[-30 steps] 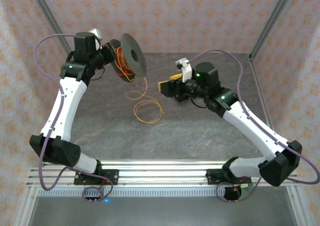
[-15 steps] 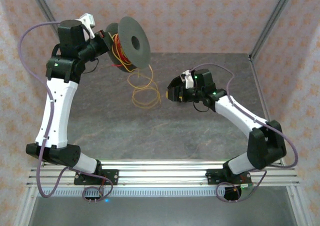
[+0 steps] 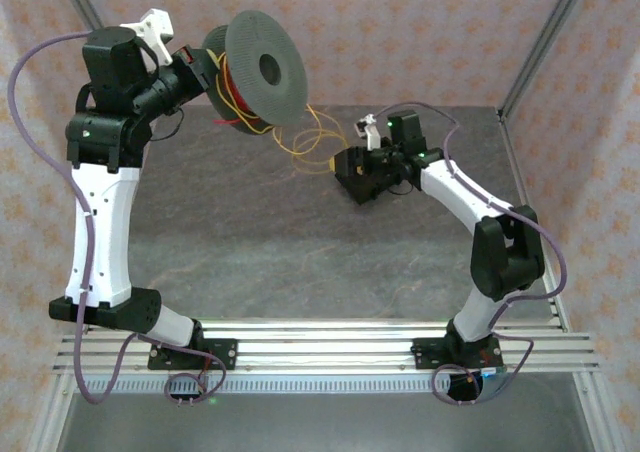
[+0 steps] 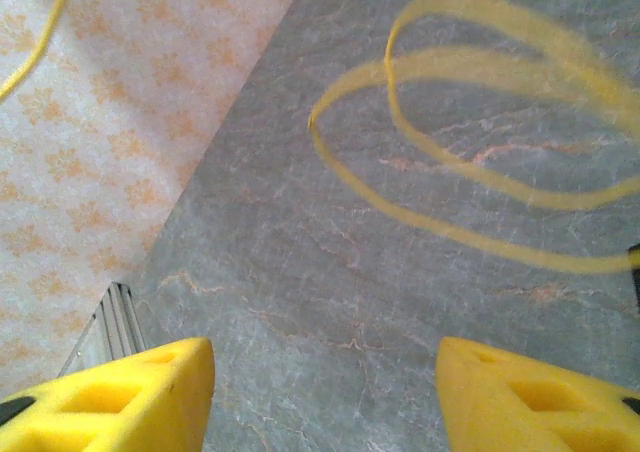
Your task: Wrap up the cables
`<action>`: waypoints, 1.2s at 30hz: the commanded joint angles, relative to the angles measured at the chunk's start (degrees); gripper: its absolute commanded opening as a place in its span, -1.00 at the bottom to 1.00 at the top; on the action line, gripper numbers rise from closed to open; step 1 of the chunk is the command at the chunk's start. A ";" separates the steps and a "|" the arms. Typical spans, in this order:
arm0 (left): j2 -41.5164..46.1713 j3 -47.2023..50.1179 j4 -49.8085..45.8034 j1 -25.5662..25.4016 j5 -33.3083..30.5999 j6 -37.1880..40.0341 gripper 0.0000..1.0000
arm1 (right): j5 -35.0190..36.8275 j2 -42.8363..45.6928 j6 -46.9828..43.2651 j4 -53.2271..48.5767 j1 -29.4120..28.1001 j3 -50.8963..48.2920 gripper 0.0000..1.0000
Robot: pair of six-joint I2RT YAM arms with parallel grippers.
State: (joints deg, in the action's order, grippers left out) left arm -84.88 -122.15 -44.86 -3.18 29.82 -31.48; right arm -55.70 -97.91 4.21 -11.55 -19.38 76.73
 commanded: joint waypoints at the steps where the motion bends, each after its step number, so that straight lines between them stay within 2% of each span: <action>1: 0.33 -3.60 4.59 0.98 3.60 -2.21 -1.00 | -3.26 1.48 -3.88 -0.39 0.61 3.07 0.20; 7: 0.37 -3.62 5.09 1.21 5.86 -2.98 -1.00 | -3.27 4.63 -6.46 -0.05 0.65 3.00 0.22; 15: 2.44 -3.16 4.26 1.19 9.05 -3.50 -1.00 | -2.82 0.72 -9.46 -1.63 1.00 8.19 0.22; 22: 2.81 -3.54 4.84 1.21 11.25 -4.50 -1.00 | -2.97 -2.76 -16.13 -8.13 1.68 14.75 0.20; 36: 3.50 -3.45 5.94 1.16 12.63 -5.34 -1.00 | -7.44 -7.90 -17.75 -12.26 3.09 20.03 0.13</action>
State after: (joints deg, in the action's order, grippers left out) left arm -84.77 -122.91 -46.52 -2.46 39.86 -34.65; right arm -61.08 -104.47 -12.34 -22.37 -16.12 95.18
